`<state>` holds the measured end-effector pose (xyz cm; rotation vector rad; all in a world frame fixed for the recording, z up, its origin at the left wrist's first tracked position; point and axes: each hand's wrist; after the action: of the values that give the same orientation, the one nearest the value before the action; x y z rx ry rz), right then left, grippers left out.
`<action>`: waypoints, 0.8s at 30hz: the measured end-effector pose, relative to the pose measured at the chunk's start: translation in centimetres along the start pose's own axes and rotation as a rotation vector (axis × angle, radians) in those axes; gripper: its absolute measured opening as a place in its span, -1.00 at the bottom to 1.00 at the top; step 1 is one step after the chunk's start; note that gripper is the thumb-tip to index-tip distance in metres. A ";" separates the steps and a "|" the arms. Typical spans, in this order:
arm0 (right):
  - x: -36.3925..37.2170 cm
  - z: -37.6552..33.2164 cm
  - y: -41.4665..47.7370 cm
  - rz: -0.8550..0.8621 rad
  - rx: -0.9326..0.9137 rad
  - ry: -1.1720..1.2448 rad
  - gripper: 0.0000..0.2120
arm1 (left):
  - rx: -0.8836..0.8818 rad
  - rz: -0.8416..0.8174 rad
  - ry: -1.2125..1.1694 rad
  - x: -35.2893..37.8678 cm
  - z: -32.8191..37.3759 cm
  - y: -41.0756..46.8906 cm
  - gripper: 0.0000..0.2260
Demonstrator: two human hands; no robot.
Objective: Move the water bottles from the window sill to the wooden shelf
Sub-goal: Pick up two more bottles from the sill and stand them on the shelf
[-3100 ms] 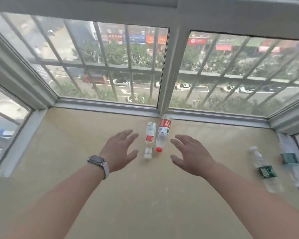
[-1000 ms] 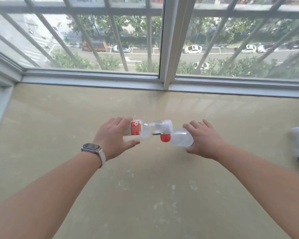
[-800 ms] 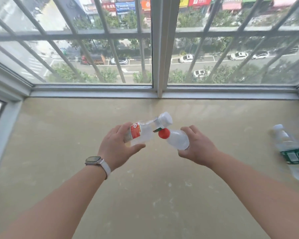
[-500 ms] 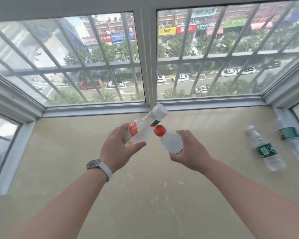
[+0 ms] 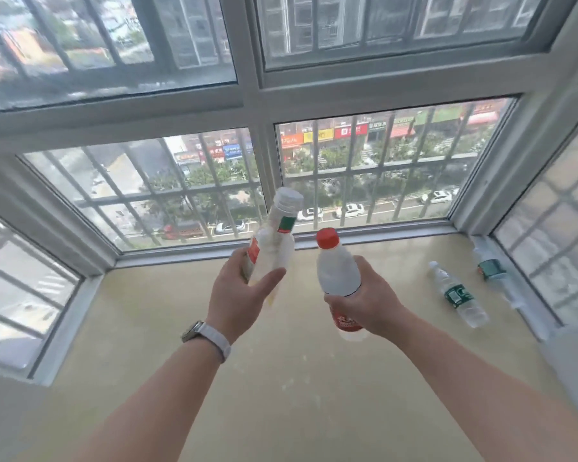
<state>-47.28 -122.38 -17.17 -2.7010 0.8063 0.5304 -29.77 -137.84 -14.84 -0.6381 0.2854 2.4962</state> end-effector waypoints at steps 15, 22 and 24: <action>-12.4 1.8 -9.4 0.161 -0.074 0.259 -0.52 | 0.085 -0.051 -0.081 8.4 9.4 -8.8 -0.65; -17.3 3.8 -13.4 0.294 -0.052 0.280 -0.53 | 0.140 -0.175 -0.094 13.4 12.7 -9.4 -0.30; -18.3 4.1 -14.4 0.332 -0.038 0.288 -0.52 | 0.163 -0.205 -0.103 14.5 13.5 -9.5 -0.32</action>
<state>-54.39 -100.72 -10.98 -2.7280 1.3485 0.2235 -40.43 -118.97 -11.00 -0.4467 0.3616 2.2737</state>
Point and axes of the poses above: each hand's wrist, its own y-axis towards the middle knuckle, its own x-axis out of the palm, z = x × y, and after that the axes turned 1 degree about y, right-handed
